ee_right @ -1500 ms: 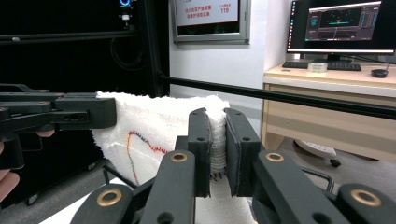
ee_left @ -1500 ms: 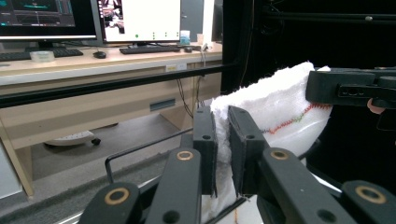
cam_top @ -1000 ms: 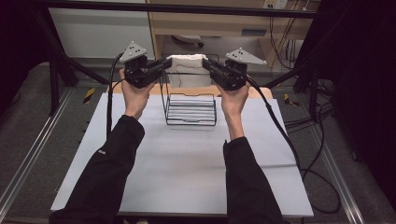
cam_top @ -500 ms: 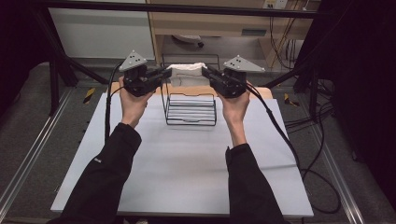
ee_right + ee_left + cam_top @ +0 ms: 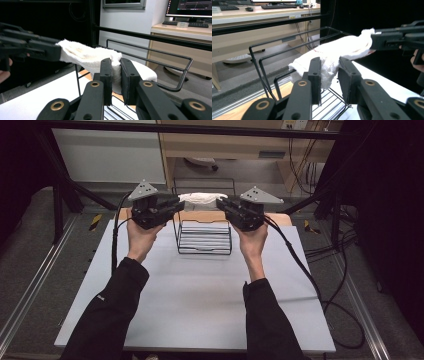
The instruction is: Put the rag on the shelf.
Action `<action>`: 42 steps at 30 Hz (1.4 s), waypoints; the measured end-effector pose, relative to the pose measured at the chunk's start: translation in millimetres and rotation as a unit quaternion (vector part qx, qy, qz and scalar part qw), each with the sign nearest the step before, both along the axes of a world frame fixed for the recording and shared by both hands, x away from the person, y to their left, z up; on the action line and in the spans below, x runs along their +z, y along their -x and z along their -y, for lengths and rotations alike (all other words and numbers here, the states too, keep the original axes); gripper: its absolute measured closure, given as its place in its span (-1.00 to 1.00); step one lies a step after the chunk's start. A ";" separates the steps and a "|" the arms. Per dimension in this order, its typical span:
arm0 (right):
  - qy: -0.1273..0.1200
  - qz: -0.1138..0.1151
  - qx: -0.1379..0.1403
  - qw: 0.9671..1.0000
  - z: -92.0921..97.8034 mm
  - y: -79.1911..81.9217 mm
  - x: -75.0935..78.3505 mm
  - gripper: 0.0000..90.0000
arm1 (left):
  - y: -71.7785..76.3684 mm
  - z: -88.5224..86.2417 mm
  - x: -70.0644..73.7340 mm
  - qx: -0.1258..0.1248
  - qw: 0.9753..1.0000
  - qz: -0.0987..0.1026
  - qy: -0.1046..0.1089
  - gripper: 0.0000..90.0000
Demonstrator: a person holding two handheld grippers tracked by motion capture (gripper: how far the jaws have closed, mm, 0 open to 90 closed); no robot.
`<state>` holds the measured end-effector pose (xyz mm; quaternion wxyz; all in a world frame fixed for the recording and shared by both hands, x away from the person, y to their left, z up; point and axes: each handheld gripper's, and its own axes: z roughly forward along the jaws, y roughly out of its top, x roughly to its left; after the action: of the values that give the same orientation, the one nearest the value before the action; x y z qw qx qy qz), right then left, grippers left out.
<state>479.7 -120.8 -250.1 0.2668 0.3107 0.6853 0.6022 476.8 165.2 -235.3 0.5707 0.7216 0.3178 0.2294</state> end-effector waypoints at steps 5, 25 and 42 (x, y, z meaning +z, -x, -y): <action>0.002 -0.001 0.002 1.000 0.7 0.8 -3.3 0.80 | 4.2 -2.8 16.0 0.004 1.000 0.011 0.010 0.61; 0.013 -0.002 0.009 1.000 2.1 4.5 -11.4 0.77 | -17.2 21.8 -3.7 -0.005 0.998 -0.056 -0.005 0.99; 0.005 -0.021 0.025 0.999 12.5 8.3 -5.1 0.54 | -21.6 27.1 -19.5 0.006 0.998 -0.061 -0.024 0.99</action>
<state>471.3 -133.3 -255.2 0.2390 0.3044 0.7014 0.5986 498.4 138.1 -254.8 0.5314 0.7456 0.3512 0.1956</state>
